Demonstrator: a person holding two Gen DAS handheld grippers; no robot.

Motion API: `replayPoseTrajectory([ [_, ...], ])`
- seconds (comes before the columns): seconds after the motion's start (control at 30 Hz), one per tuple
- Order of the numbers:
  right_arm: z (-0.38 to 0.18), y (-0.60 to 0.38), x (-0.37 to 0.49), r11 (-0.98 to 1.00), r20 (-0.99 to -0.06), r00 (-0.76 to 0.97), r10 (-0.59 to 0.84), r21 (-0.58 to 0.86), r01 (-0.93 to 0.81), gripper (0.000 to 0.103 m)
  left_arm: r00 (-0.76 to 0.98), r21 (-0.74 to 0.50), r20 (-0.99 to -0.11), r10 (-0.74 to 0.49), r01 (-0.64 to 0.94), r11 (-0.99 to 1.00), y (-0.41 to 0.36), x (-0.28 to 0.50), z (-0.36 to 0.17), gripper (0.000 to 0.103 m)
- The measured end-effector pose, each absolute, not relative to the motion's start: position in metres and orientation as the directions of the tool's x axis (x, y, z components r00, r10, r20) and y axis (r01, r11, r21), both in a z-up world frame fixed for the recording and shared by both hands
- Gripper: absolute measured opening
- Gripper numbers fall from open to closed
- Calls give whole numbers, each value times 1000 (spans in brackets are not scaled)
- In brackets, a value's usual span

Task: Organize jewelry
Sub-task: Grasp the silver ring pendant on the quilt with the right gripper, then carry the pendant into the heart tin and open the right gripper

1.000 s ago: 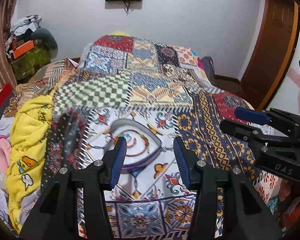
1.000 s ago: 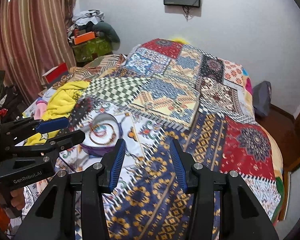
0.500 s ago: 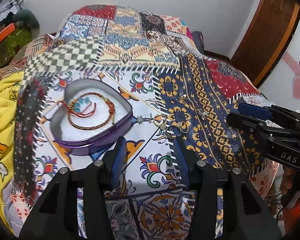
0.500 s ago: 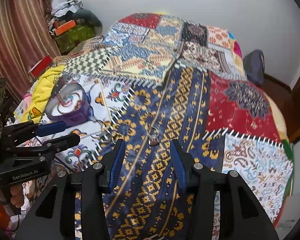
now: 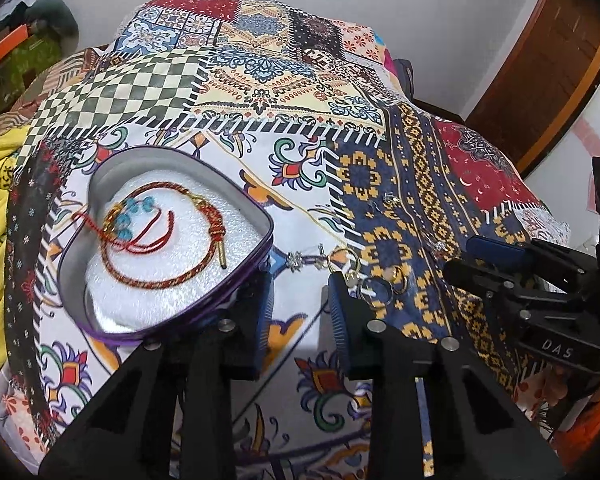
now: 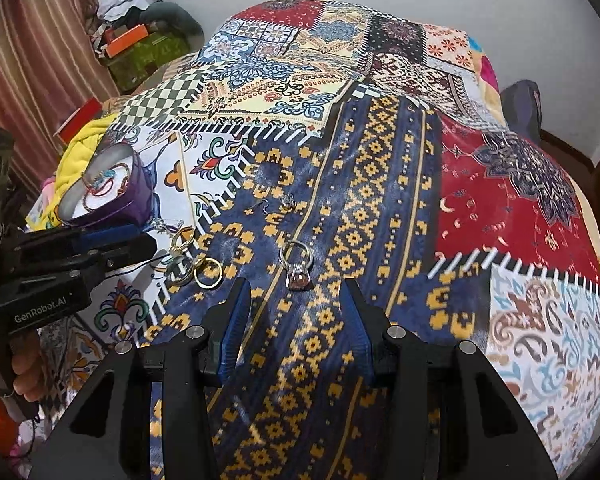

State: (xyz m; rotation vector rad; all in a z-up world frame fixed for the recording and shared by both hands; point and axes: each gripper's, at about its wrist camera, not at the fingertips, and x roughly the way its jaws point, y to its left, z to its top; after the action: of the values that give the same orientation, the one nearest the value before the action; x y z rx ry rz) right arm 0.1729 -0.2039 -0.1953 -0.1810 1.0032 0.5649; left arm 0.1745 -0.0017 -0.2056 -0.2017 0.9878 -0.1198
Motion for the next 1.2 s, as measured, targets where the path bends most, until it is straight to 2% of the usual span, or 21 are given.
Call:
replayPoseTrajectory([
  [0.13,-198,-201,178,840,-837,397,377,127,-528,41,551,-207,-814,-184,20,978,-4,181,-206,28],
  [0.27,-206,-199,183,838,-847,368,384,152,-524,27,557,-193,-812,-174,26,981,-7,184,-208,27],
  [0.4,-209,-200,186,838,-846,365,388,159,-521,22,560,-179,-813,-160,21,984,-6,188,-210,17],
  [0.43,-210,-201,186,839,-845,365,390,163,-519,17,562,-173,-813,-152,15,985,-6,189,-211,12],
  [0.5,-210,-202,187,841,-844,365,393,169,-514,11,562,-178,-813,-152,8,984,-4,190,-212,9],
  [0.87,-194,-207,185,844,-819,398,414,181,-504,11,572,-200,-803,-165,1,980,-1,183,-203,9],
  [1.2,-159,-209,171,848,-775,465,427,165,-503,10,650,-198,-743,-158,13,980,1,160,-159,9],
])
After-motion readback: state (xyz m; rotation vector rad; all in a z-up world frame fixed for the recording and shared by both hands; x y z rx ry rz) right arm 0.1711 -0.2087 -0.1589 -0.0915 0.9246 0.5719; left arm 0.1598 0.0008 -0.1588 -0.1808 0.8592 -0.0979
